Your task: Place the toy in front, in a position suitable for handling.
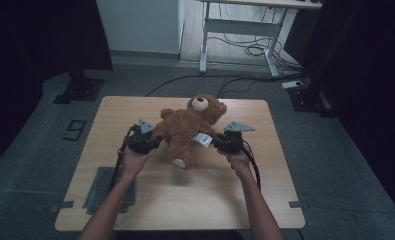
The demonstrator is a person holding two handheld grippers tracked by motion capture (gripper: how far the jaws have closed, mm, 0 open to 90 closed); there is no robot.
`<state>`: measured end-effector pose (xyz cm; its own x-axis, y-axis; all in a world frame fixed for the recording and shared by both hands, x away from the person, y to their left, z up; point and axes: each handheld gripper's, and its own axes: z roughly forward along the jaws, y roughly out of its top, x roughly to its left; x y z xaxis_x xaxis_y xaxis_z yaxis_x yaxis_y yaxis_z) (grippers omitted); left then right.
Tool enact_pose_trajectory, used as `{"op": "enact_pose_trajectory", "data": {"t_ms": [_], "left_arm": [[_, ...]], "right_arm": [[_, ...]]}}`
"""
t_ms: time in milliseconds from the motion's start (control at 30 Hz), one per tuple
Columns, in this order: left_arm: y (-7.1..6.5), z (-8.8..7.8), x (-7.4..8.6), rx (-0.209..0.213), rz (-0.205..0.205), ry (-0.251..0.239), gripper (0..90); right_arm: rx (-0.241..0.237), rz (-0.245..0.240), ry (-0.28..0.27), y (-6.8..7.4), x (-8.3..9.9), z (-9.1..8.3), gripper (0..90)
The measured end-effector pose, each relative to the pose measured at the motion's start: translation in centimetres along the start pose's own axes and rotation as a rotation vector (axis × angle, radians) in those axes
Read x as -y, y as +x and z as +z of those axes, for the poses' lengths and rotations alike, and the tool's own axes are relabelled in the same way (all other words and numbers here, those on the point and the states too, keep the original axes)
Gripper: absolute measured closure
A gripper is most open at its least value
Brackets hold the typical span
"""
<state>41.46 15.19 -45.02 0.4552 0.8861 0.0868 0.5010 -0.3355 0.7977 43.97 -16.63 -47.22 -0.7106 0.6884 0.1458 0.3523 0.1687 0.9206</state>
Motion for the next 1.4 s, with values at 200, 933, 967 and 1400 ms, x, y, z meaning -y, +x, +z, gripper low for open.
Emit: {"op": "enact_pose_trajectory", "data": {"t_ms": [200, 933, 967, 1400], "left_arm": [[-0.3, 0.2, -0.4, -0.002, 0.011, 0.002, 63.2], [-0.8, 1.3, -1.3, 0.005, 0.040, 0.014, 63.0], [-0.8, 1.3, -1.5, 0.004, 0.040, 0.012, 63.0], [-0.7, 1.7, -1.9, -0.003, 0.056, 0.027, 62.9]], "right_arm": [[-0.008, 0.016, -0.007, 0.1, 0.6, -0.4, 77.2], [-0.038, 0.031, -0.024, 0.9, 1.9, -1.7, 77.1], [-0.043, 0.033, -0.030, 1.1, 1.8, -1.8, 77.1], [-0.070, 0.020, -0.022, 2.2, 2.3, -2.1, 77.0]]}}
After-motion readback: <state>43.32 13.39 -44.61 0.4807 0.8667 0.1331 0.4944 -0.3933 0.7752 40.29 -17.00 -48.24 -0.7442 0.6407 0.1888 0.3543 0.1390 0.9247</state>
